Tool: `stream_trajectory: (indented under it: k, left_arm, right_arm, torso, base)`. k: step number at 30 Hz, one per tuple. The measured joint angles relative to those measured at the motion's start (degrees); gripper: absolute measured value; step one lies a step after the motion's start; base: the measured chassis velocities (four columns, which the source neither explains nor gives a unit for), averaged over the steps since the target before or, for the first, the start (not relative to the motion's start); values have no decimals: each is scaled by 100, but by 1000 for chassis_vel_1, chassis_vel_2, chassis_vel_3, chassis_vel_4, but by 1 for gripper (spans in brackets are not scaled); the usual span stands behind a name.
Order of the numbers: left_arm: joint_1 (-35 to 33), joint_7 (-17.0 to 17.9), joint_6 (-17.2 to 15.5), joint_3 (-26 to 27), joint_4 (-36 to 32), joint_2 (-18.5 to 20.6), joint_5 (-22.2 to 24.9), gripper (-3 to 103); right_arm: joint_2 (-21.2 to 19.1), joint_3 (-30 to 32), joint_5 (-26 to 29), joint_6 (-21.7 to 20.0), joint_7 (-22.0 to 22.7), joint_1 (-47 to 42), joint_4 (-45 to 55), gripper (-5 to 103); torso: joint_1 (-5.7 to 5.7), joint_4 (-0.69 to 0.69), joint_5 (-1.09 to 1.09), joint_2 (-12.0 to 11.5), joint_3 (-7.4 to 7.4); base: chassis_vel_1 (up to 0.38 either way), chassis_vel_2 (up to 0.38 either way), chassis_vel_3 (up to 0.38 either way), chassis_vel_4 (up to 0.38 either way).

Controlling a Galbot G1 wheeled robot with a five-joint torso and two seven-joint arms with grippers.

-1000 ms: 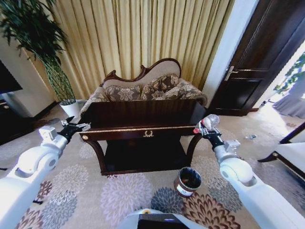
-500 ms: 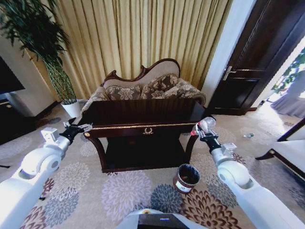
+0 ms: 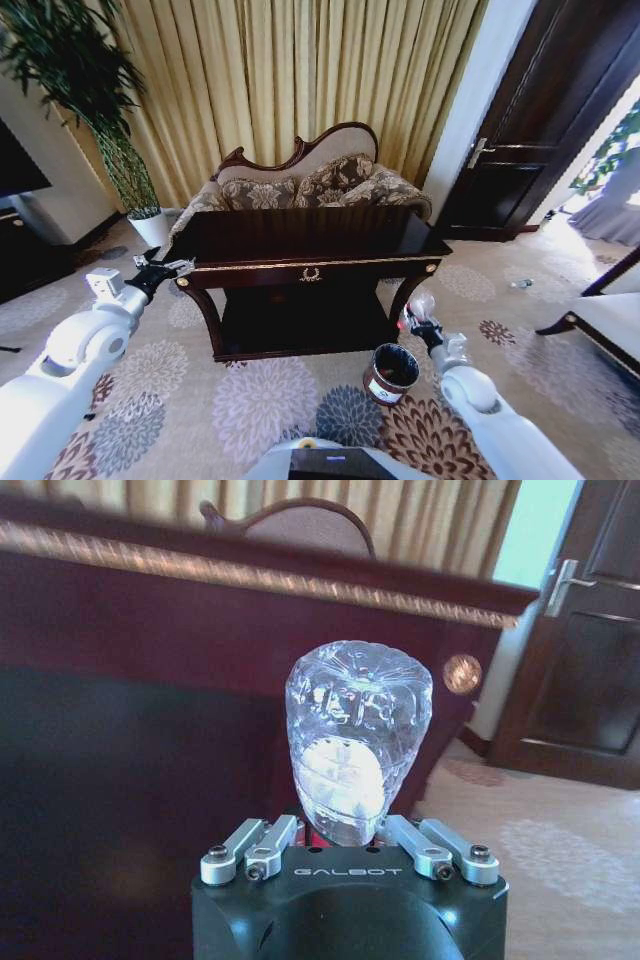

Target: Move to the front of the table and place the trash on the table into the trash bin.

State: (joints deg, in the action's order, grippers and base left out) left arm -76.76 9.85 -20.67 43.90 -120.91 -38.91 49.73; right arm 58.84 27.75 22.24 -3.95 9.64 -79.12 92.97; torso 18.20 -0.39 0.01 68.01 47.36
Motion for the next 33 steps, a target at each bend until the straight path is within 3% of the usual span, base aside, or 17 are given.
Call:
stream_trajectory:
  k: [10,17,26,28,30,31,33]
  left_arm:
    - [98,-4,52,-133,-2,31,51,100]
    - [245,-26,34,-244,24,57,70,100]
    - [310,-27,30,-374,-26,-15,60,100]
    - [331,-26,30,-375,-32,-11,73,100]
    - [341,-25,28,-371,-36,-6,102,100]
    - [365,-11,17,-369,-51,-1,151,100]
    - [382,-2,12,-372,-62,-1,170,100]
  right_arm:
    - [490,-52,-1078,432,226,576,-1609,25]
    - [528,-40,-1131,412,288,442,-1549,27]
    - [568,-58,-1137,461,263,296,-1302,52]
    - [591,-74,-1123,458,281,269,-1220,68]
    - [598,-81,-1108,456,297,265,-1193,68]
    - [609,-95,-1077,446,326,263,-1152,79]
    - [613,-100,-1062,439,338,262,-1133,79]
  torso:
    - [0,0,0,0,0]
    - [-1,-3,0,0,0]
    - [-1,-1,0,0,0]
    - [-1,-1,0,0,0]
    - [-2,0,0,0,0]
    - [-1,0,0,0,0]
    - [-2,0,0,0,0]
  base:
    - [0,0,0,0]
    - [0,0,0,0]
    - [0,0,0,0]
    - [0,0,0,0]
    - [0,0,0,0]
    - [0,0,0,0]
    - [0,0,0,0]
